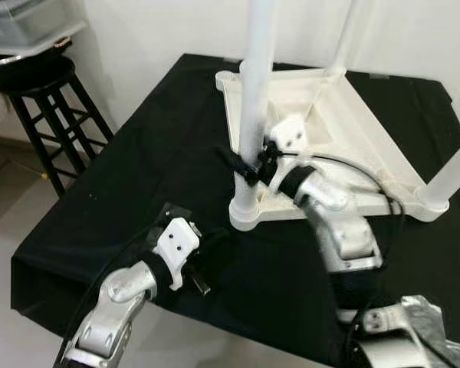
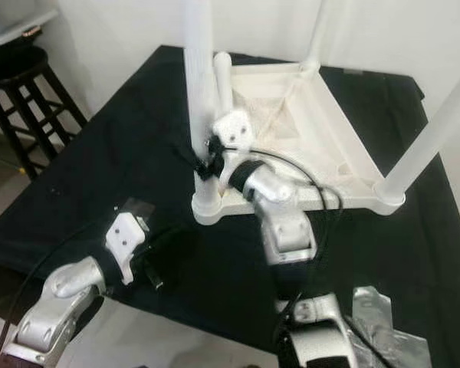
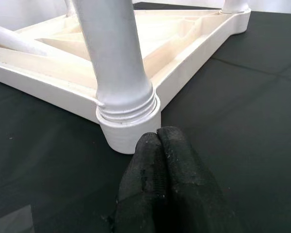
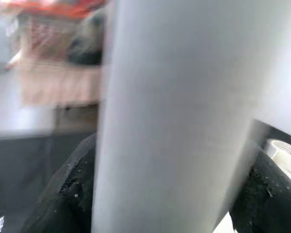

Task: Building children table

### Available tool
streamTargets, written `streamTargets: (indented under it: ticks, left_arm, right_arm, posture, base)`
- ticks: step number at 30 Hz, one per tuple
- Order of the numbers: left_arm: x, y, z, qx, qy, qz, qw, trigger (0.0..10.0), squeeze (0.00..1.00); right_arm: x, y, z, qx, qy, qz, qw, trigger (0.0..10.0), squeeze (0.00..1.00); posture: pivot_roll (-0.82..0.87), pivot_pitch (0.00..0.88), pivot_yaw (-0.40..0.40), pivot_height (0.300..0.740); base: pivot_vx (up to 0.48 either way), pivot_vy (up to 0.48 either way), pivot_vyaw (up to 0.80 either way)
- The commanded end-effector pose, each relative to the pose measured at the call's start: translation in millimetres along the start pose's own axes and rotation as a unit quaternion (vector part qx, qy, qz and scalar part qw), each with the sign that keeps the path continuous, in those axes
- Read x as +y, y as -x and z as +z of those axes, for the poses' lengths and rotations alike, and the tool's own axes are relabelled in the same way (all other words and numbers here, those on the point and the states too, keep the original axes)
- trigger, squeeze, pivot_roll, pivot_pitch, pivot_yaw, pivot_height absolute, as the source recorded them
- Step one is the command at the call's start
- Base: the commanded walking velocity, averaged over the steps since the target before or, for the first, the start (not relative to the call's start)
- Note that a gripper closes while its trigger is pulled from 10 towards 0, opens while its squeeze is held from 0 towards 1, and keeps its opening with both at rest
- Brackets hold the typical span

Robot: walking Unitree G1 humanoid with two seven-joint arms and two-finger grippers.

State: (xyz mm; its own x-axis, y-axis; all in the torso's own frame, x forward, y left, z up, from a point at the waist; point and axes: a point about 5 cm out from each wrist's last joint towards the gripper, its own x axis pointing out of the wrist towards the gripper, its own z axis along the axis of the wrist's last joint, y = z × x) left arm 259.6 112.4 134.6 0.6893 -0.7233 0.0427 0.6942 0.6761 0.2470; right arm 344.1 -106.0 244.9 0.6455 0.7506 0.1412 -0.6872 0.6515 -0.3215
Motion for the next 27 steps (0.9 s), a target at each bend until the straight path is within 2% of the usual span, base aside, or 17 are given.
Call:
streamTargets:
  ticks: [1, 4, 6, 10, 11, 12, 13, 15, 20, 27]
  left_arm:
    - [-1.3, 1.7, -4.6, 0.012, 0.004, 0.001, 1.000, 10.0, 0.00]
    - [-1.5, 1.4, -4.6, 0.012, 0.004, 0.002, 1.000, 10.0, 0.00]
    - [-1.9, 1.2, -4.5, 0.012, 0.004, 0.002, 1.000, 10.0, 0.00]
    - [-2.1, 1.1, -4.5, 0.012, 0.004, 0.001, 1.000, 10.0, 0.00]
    - [-2.6, 1.1, -4.4, 0.012, 0.003, 0.001, 1.000, 10.0, 0.00]
    - [-2.6, 1.1, -4.4, 0.012, 0.003, 0.001, 1.000, 10.0, 0.00]
    - [-3.1, 1.4, -4.5, 0.012, 0.003, 0.001, 1.000, 10.0, 0.00]
    - [-3.2, 1.5, -4.6, 0.012, 0.003, 0.001, 1.000, 10.0, 0.00]
    - [-3.6, 2.1, -4.9, 0.013, 0.003, 0.001, 1.000, 10.0, 0.00]
    - [-4.4, 2.7, -5.7, 0.014, 0.005, -0.001, 1.000, 10.0, 0.00]
  right_arm:
    - [-7.8, 4.2, -5.5, 0.010, 0.007, 0.029, 0.999, 10.0, 0.00]
    - [-17.0, 7.5, -4.7, 0.016, 0.013, 0.058, 0.998, 10.0, 0.00]
    - [-25.0, 10.2, -5.2, 0.028, 0.006, 0.105, 0.994, 10.0, 0.00]
    - [-30.5, 11.0, -4.3, 0.029, -0.008, 0.125, 0.992, 10.0, 0.00]
    - [-40.4, 11.2, 0.1, 0.018, -0.035, 0.144, 0.989, 0.0, 0.00]
    - [-40.4, 11.2, 0.1, 0.018, -0.035, 0.144, 0.989, 0.0, 0.00]
    - [-49.6, 10.2, 6.3, -0.004, -0.065, 0.148, 0.987, 0.0, 0.00]
    - [-52.4, 10.0, 7.8, -0.011, -0.078, 0.149, 0.986, 0.0, 0.00]
    - [-56.6, 10.4, 4.7, -0.015, -0.089, 0.165, 0.982, 0.0, 0.00]
    - [-45.2, 17.3, -13.9, -0.007, -0.103, 0.180, 0.978, 0.0, 0.00]
  posture:
    - [0.08, 0.118, -0.012, 0.740]
    - [0.08, 0.118, -0.014, 0.740]
    - [0.08, 0.118, -0.015, 0.740]
    - [0.08, 0.118, -0.015, 0.740]
    - [0.09, 0.117, -0.017, 0.740]
    - [0.09, 0.117, -0.017, 0.740]
    - [0.09, 0.118, -0.018, 0.740]
    - [0.09, 0.118, -0.018, 0.740]
    - [0.09, 0.119, -0.017, 0.740]
    - [0.08, 0.117, -0.017, 0.740]
  base:
    - [0.000, 0.000, 0.00]
    - [0.000, 0.000, 0.00]
    - [0.000, 0.000, 0.00]
    - [0.000, 0.000, 0.00]
    - [0.000, 0.000, 0.00]
    - [0.000, 0.000, 0.00]
    - [0.000, 0.000, 0.00]
    - [0.000, 0.000, 0.00]
    - [0.000, 0.000, 0.00]
    - [0.000, 0.000, 0.00]
